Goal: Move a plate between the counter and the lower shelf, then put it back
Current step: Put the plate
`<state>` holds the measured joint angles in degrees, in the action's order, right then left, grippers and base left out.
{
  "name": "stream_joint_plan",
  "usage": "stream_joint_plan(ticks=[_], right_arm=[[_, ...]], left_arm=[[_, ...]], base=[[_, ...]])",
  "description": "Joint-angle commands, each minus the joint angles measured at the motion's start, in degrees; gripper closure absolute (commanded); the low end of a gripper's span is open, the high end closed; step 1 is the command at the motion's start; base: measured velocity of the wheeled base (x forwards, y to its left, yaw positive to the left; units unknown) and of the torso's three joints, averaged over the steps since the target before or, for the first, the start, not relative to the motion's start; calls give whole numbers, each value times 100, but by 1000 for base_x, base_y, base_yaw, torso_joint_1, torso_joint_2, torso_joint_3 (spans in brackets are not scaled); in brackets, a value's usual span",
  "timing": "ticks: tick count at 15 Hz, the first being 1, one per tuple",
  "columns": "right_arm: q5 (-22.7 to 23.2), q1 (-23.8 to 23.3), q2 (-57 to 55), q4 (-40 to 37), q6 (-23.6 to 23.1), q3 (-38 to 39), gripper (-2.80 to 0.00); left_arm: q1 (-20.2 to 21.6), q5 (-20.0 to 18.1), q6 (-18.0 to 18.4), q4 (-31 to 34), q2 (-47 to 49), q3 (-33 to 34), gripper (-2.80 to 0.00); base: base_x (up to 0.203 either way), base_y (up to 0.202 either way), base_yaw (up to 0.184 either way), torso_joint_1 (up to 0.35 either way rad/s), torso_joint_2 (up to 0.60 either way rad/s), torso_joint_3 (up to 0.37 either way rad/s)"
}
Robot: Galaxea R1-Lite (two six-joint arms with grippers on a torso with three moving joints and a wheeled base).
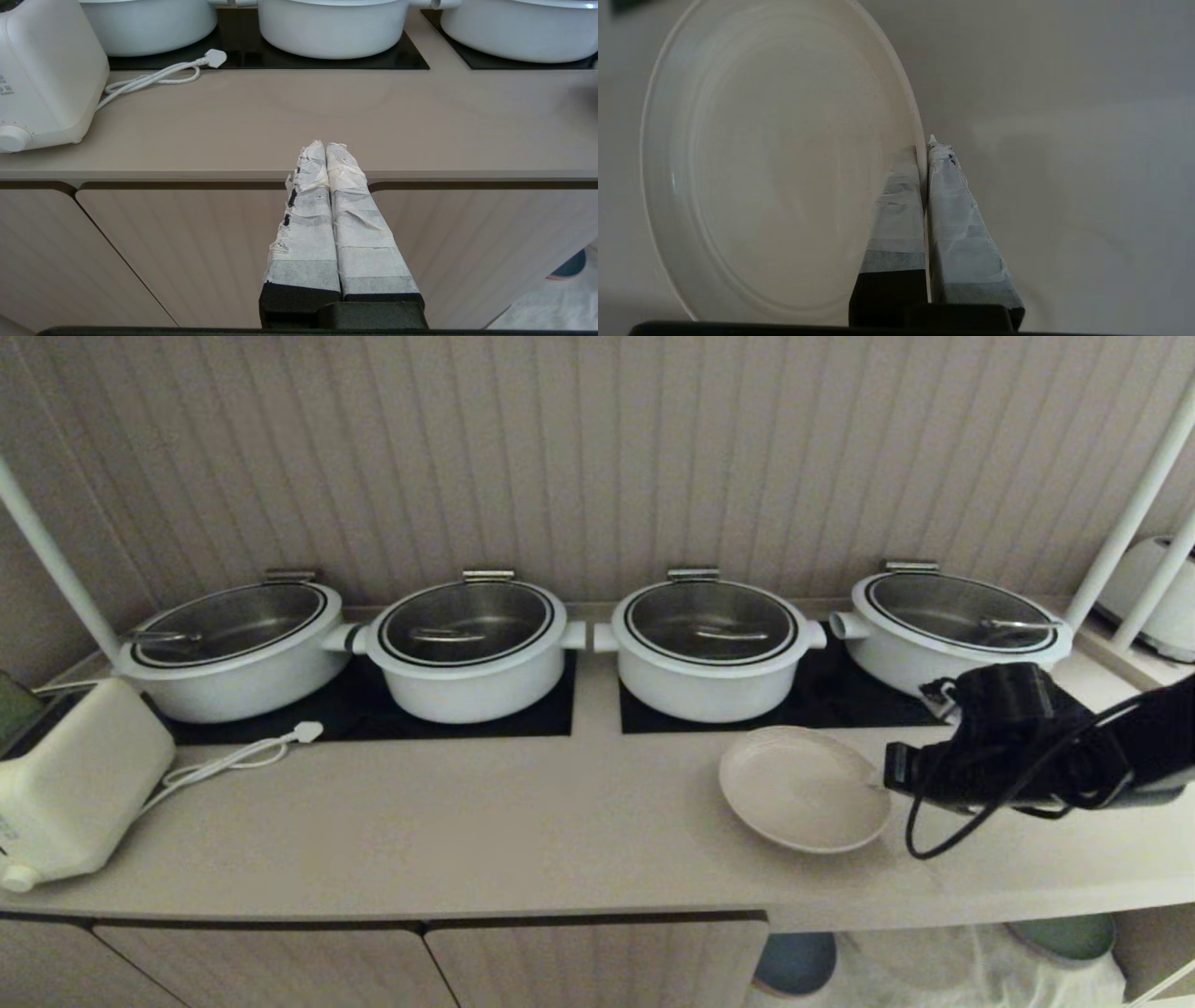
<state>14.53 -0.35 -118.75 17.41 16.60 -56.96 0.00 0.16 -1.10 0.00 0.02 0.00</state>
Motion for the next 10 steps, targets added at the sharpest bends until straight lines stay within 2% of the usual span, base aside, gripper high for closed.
stream_joint_plan(ticks=[1,4,10], right_arm=[[-10,0,-729,2,142,-573,0],[-21,16,-1052,-43,360,-1079,0],[-12,114,-1062,-36,370,-1019,0]], left_arm=[[0,2,-5,0,-2,0,0],[0,2,-5,0,-2,0,0],[0,2,-5,0,-2,0,0]], base=[[0,0,0,0,0,0],[0,0,0,0,0,0],[0,0,0,0,0,0]])
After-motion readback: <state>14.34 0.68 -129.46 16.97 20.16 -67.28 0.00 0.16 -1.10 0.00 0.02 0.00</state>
